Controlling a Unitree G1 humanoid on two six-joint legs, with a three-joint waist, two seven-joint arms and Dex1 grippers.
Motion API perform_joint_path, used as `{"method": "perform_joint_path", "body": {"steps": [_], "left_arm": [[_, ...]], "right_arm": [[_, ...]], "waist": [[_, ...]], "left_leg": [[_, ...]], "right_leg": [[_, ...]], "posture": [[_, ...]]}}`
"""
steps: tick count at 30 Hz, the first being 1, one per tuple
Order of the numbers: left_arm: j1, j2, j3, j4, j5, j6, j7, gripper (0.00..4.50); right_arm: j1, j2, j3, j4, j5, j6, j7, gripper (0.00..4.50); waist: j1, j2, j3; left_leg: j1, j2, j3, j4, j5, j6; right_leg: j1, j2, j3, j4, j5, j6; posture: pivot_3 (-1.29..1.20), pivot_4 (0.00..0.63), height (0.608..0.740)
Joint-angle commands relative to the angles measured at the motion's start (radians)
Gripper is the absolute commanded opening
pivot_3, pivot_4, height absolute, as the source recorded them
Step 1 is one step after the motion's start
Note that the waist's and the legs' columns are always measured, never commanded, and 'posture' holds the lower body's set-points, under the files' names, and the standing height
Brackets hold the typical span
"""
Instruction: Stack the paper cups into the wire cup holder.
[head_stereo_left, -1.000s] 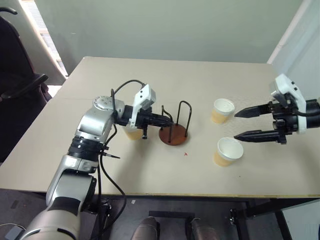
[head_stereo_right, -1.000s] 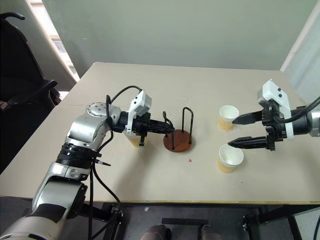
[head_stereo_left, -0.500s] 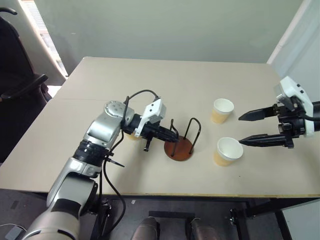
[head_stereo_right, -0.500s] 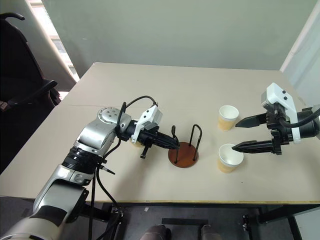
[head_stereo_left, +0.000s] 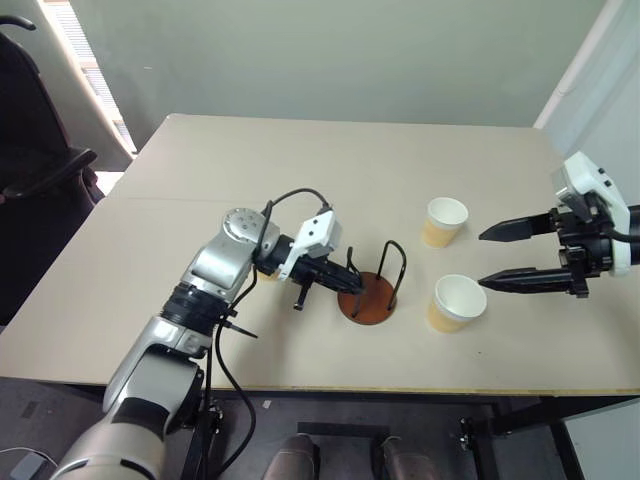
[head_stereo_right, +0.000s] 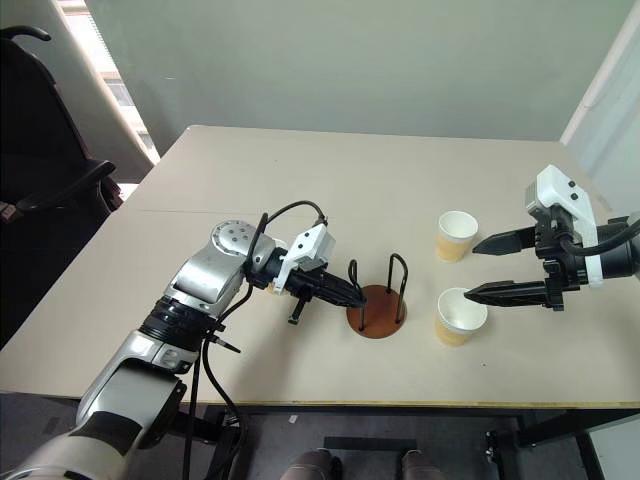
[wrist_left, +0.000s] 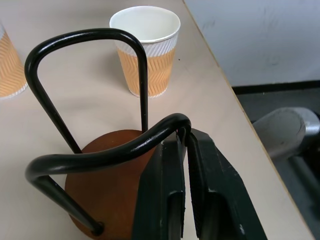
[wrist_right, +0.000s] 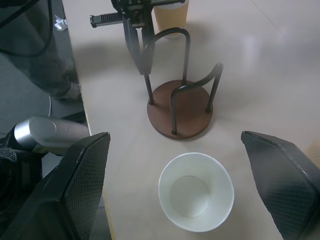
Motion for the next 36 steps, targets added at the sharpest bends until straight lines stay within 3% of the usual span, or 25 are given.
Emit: {"method": "perform_joint_path", "body": {"steps": [1,10,15,19,27,36], "left_arm": [[0.011,0.020,-0.029,0.010,0.042,-0.023,-0.016,1.09],[-0.002,0.079,0.028,-0.053,0.000,0.006,-0.037,4.28],[-0.007,0.120,0.082,-0.103,-0.049,0.074,-0.041,4.28],[-0.028,0.143,0.125,-0.175,-0.122,0.179,-0.049,4.28],[-0.037,0.244,0.214,-0.191,-0.174,0.255,-0.006,4.31],[0.002,0.345,0.326,-0.176,-0.204,0.290,0.066,4.31]], "right_arm": [[-0.008,-0.017,-0.039,-0.021,0.019,-0.002,-0.001,4.39],[-0.020,-0.020,-0.015,-0.008,0.003,-0.015,0.010,4.39],[-0.038,-0.020,0.010,0.022,-0.027,-0.056,0.032,4.39],[-0.142,0.006,0.112,0.131,-0.126,-0.146,0.075,4.39],[-0.371,0.128,0.300,0.407,-0.355,-0.313,0.134,4.44],[-0.537,0.294,0.443,0.745,-0.657,-0.639,0.124,4.44]], "waist": [[-0.001,0.000,0.000],[-0.001,0.000,0.000],[-0.003,0.000,0.000],[-0.005,0.000,0.000],[-0.013,0.000,0.000],[-0.020,0.001,0.000]], "left_leg": [[0.000,0.000,0.000,0.000,0.000,0.000],[-0.001,0.000,0.000,0.000,-0.001,0.000],[-0.001,0.000,0.000,0.000,-0.002,0.001],[-0.001,0.000,0.000,0.000,-0.002,0.001],[0.000,0.000,0.000,-0.001,-0.003,0.003],[0.000,0.001,0.000,-0.002,-0.003,0.003]], "right_leg": [[0.000,0.000,0.000,0.000,0.000,0.000],[-0.001,0.000,0.000,-0.001,0.000,0.000],[-0.001,0.000,0.000,-0.001,0.000,0.000],[-0.001,0.000,0.000,0.000,0.000,0.000],[-0.002,0.000,0.000,0.001,0.000,-0.001],[-0.005,0.000,0.000,0.001,0.000,-0.003]], "posture": [[0.00,0.150,0.740],[0.00,0.150,0.740],[0.00,0.150,0.740],[0.00,0.150,0.740],[0.00,0.150,0.740],[0.00,0.150,0.740]]}}
